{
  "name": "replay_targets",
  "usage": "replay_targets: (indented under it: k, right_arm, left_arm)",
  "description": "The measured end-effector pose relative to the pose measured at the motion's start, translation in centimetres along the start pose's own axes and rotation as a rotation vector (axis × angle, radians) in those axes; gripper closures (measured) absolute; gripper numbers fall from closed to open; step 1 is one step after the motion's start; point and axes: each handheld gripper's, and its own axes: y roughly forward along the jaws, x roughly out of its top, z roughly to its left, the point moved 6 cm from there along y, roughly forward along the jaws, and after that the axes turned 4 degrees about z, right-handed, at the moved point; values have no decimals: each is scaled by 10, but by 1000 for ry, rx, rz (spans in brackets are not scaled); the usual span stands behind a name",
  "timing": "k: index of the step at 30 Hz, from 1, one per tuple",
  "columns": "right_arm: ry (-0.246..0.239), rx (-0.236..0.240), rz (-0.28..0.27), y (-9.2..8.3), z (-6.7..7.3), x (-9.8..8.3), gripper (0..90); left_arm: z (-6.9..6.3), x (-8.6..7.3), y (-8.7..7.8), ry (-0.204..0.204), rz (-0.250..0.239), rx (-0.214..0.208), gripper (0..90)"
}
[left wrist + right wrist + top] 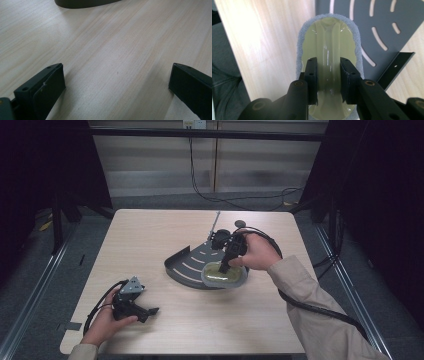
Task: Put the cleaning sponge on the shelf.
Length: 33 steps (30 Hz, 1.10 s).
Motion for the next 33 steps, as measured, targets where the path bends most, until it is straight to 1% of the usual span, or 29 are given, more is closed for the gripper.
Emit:
replay_targets:
  k: [2, 3, 5, 6, 11, 16, 18, 20, 21, 26, 32, 33]
  right_arm:
    - [9, -4, -7, 1, -4, 1, 704]
    - [23, -2, -9, 1, -5, 1, 704]
    - [33, -7, -23, 1, -10, 2, 704]
    - [46, -8, -29, 1, -12, 3, 704]
    - [86, -11, -45, 4, -21, 4, 704]
    - [127, -16, -54, 7, -28, 4, 704]
    - [143, -11, -57, 8, -29, 4, 704]
    - [149, -16, -57, 9, -32, 3, 704]
    - [164, -15, -65, 10, -33, 4, 704]
    - [192, -24, -90, 10, -38, 5, 704]
    - [214, -28, -96, 13, -43, 6, 704]
    - [219, -23, -95, 14, -43, 6, 704]
  left_arm:
    - [0, 0, 0, 0, 0, 0, 0]
    - [0, 0, 0, 0, 0, 0, 1]
    - [0, 0, 0, 0, 0, 0, 0]
    - [0, 0, 0, 0, 0, 0, 0]
    - [0, 0, 0, -1, 0, 0, 0]
    - [0, 0, 0, -1, 0, 0, 1]
    - [0, 0, 0, -1, 0, 0, 0]
    - [0, 0, 0, 0, -1, 0, 0]
    - [0, 0, 0, 0, 0, 0, 0]
    - [0, 0, 0, 0, 0, 0, 1]
    - [0, 0, 0, 0, 0, 0, 0]
    - [0, 0, 0, 0, 0, 0, 0]
